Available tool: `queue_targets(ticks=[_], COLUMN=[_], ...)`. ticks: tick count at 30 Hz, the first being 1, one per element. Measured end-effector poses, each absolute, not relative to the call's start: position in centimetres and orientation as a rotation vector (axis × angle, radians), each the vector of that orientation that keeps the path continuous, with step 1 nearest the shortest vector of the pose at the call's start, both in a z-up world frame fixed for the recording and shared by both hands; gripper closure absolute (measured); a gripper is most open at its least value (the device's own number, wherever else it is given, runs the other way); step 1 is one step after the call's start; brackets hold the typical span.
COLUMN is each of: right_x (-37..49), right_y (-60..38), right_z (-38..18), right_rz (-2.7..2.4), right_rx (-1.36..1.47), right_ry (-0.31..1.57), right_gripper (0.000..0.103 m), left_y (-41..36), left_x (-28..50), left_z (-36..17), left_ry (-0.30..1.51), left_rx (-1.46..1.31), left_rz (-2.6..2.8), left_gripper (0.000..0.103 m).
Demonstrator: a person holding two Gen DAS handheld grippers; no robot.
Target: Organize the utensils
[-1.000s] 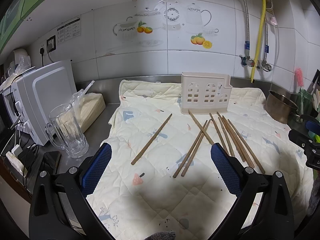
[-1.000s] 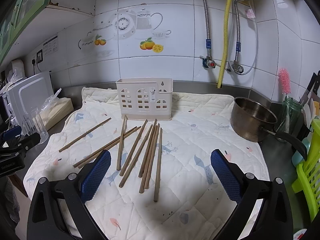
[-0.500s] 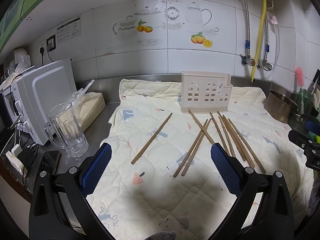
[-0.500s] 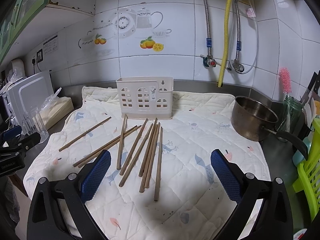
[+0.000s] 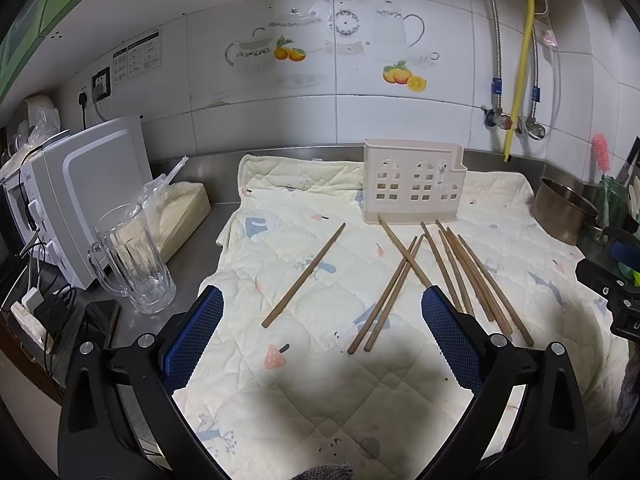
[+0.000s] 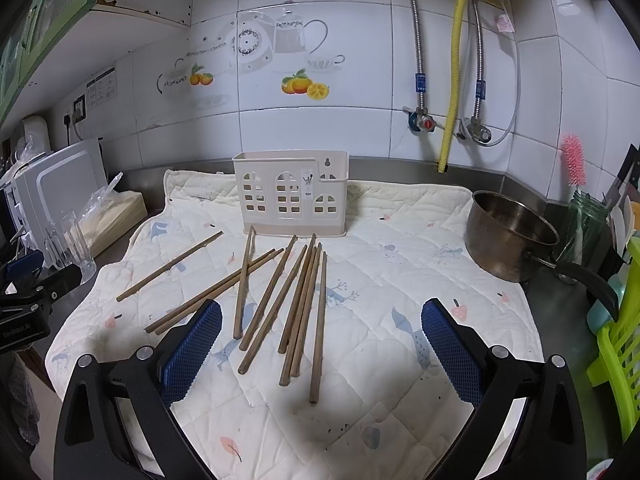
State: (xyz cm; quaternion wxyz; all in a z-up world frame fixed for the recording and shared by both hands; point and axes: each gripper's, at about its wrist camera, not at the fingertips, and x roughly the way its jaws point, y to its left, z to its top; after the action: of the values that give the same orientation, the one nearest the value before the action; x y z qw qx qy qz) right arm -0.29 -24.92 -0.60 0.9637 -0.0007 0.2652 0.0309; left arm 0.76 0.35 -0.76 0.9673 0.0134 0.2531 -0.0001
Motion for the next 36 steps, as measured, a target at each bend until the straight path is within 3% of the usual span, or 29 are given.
queue_targets(ticks=[36], right_x=[5.0], right_y=[-21.0], right_z=[-2.9], right_rz=[0.161], right_rx=[-0.064], right_ry=[0.606], right_gripper=[0.006], left_y=[3.4], left_x=[4.9], left_z=[-2.9], left_ry=[0.59], left_rx=[0.007], left_rz=[0.055], left_gripper=[0.005])
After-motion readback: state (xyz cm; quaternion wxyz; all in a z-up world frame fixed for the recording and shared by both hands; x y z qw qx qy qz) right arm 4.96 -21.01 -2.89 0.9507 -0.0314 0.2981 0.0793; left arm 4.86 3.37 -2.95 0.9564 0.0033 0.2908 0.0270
